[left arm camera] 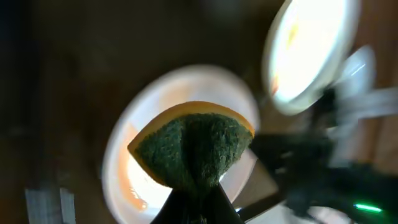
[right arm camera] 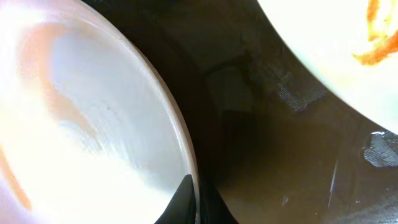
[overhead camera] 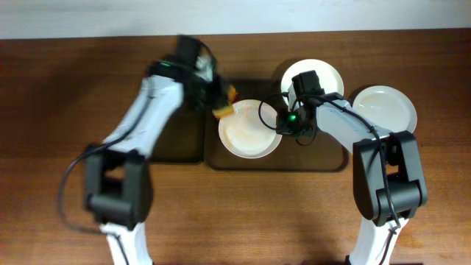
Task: Clean dirty plates on tray and stack at the side
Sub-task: 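Lift the sponge away with the left gripper, then lift the cleaned plate with the right gripper and carry it right, then move the right gripper back and grip the last sauce plate rim, then lower the sponge in the left gripper onto the held plate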
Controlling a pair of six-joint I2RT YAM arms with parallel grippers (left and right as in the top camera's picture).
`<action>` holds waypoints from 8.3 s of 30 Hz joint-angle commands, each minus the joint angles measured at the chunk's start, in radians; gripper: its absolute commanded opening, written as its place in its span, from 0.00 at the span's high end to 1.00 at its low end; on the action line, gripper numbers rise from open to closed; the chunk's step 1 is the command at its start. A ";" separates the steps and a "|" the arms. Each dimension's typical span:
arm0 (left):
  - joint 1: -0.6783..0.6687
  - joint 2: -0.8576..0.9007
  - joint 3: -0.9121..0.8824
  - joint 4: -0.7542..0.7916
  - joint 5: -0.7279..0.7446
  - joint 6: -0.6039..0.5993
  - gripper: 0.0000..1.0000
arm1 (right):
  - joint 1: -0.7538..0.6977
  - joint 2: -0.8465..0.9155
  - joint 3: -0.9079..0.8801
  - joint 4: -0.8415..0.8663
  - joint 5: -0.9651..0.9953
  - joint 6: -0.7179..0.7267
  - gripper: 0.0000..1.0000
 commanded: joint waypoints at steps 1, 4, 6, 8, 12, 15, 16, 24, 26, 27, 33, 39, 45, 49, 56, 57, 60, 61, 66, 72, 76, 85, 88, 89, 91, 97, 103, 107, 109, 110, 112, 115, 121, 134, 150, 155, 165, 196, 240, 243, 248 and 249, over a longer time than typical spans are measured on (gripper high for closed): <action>0.084 -0.104 0.029 0.003 -0.016 0.047 1.00 | 0.001 0.028 -0.006 -0.004 0.022 -0.010 0.95; 0.130 -0.101 0.029 -0.001 -0.016 0.047 1.00 | 0.001 0.027 -0.006 -0.007 0.021 -0.010 0.85; 0.138 -0.101 0.029 0.000 -0.027 0.048 1.00 | 0.005 0.027 -0.006 -0.015 0.021 -0.010 0.82; 0.138 -0.101 0.029 -0.002 -0.045 0.069 1.00 | 0.021 0.029 -0.006 -0.017 0.022 -0.010 0.78; 0.138 -0.101 0.029 -0.006 -0.046 0.080 1.00 | 0.061 0.046 -0.006 -0.016 0.022 -0.009 0.80; 0.138 -0.101 0.028 -0.008 -0.070 0.080 1.00 | 0.070 0.043 -0.005 -0.019 0.017 -0.005 0.96; 0.138 -0.101 0.028 -0.008 -0.071 0.080 1.00 | 0.069 0.040 -0.002 -0.028 0.008 -0.005 0.96; 0.138 -0.101 0.027 -0.008 -0.113 0.080 1.00 | 0.064 -0.179 0.041 -0.200 0.167 -0.006 0.96; 0.138 -0.101 0.027 0.000 -0.113 0.079 1.00 | 0.064 -0.262 0.041 -0.240 0.290 -0.006 0.96; 0.138 -0.101 0.027 0.003 -0.122 0.079 1.00 | 0.066 -0.293 0.041 -0.254 0.349 -0.006 0.96; 0.138 -0.101 0.028 0.005 -0.194 0.072 1.00 | 0.110 -0.418 0.041 -0.309 0.797 -0.006 0.96; 0.138 -0.100 0.027 0.011 -0.200 0.072 1.00 | 0.252 -0.426 0.041 -0.309 1.139 -0.006 0.96; 0.138 -0.100 0.027 0.010 -0.201 0.072 1.00 | 0.396 -0.426 0.041 -0.309 1.370 -0.006 0.96; 0.138 -0.100 0.027 0.010 -0.201 0.072 1.00 | 0.411 -0.426 0.041 -0.309 1.391 -0.006 0.96; 0.138 -0.100 0.027 0.010 -0.201 0.072 1.00 | 0.414 -0.426 0.041 -0.312 1.390 -0.006 0.96; 0.138 -0.100 0.027 0.010 -0.202 0.072 1.00 | 0.413 -0.426 0.041 -0.312 1.386 -0.006 0.96; 0.138 -0.100 0.027 0.010 -0.202 0.072 1.00 | 0.412 -0.428 0.041 -0.312 1.338 -0.005 0.96; 0.138 -0.100 0.027 0.010 -0.201 0.072 1.00 | 0.412 -0.430 0.042 -0.309 1.320 -0.005 0.96; 0.137 -0.100 0.027 0.010 -0.201 0.064 1.00 | 0.310 -0.488 0.064 -0.283 0.939 -0.006 0.96; 0.121 -0.100 0.027 0.010 -0.201 0.064 1.00 | -0.090 -0.545 0.080 -0.267 0.453 -0.005 0.96; 0.102 -0.100 0.027 0.011 -0.221 0.064 1.00 | -0.430 -0.543 0.080 -0.232 0.224 -0.005 0.96; 0.096 -0.099 0.027 0.012 -0.220 0.064 1.00 | -0.760 -0.369 0.080 -0.134 0.201 -0.006 0.96; 0.096 -0.098 0.027 0.012 -0.220 0.064 1.00 | -0.760 -0.285 0.080 -0.100 0.205 -0.010 0.96; 0.096 -0.097 0.027 0.012 -0.220 0.064 1.00 | -0.758 -0.247 0.080 -0.089 0.205 -0.010 0.96; 0.096 -0.097 0.027 0.011 -0.220 0.064 1.00 | -0.759 -0.200 0.080 -0.073 0.205 -0.009 0.96; 0.096 -0.089 0.027 0.011 -0.220 0.064 1.00 | -0.759 -0.114 0.080 -0.012 0.212 -0.010 0.73; 0.096 -0.086 0.027 0.011 -0.220 0.064 1.00 | -0.730 -0.115 0.212 -0.146 0.075 -0.067 0.38; 0.092 -0.086 0.027 0.012 -0.220 0.064 1.00 | -0.575 -0.115 0.371 -0.295 0.073 -0.115 0.39; 0.089 -0.086 0.027 0.018 -0.220 0.064 1.00 | -0.491 -0.113 0.372 -0.295 0.079 -0.114 0.39; 0.087 -0.086 0.027 0.019 -0.220 0.064 1.00 | -0.450 -0.104 0.372 -0.295 0.097 -0.105 0.40; 0.087 -0.086 0.027 0.018 -0.220 0.064 1.00 | -0.379 -0.083 0.372 -0.303 0.144 -0.070 0.43; 0.087 -0.086 0.027 0.018 -0.220 0.064 1.00 | -0.311 -0.034 0.372 -0.334 0.214 -0.006 0.48; 0.087 -0.086 0.027 0.019 -0.220 0.064 1.00 | -0.280 0.081 0.369 -0.370 0.261 0.081 0.58; 0.087 -0.086 0.027 0.021 -0.220 0.064 1.00 | -0.202 0.190 0.367 -0.397 0.238 0.039 0.96; 0.087 -0.086 0.027 0.020 -0.220 0.065 1.00 | -0.111 0.176 0.426 -0.561 0.115 -0.310 0.46; 0.087 -0.085 0.027 0.021 -0.220 0.064 1.00 | -0.111 0.179 0.426 -0.400 0.160 -0.488 0.48; 0.087 -0.085 0.027 0.019 -0.220 0.064 1.00 | -0.110 0.181 0.388 -0.382 0.155 -0.537 0.63; 0.010 -0.075 -0.001 0.021 -0.265 0.064 1.00 | -0.109 0.182 0.351 -0.484 0.088 0.069 0.63; -0.299 0.309 -0.002 0.267 -0.858 -0.081 1.00 | -0.056 0.183 0.203 -0.241 0.080 0.017 0.96; -0.289 0.311 -0.002 0.261 -0.850 -0.078 1.00 | -0.056 0.183 0.203 -0.239 0.080 0.017 0.96; -0.281 0.297 0.011 0.092 -0.462 0.054 1.00 | -0.056 0.183 0.203 -0.240 0.080 0.017 0.96; -0.272 0.290 0.016 0.033 -0.406 0.054 1.00 | -0.056 0.183 0.203 -0.240 0.080 0.017 0.96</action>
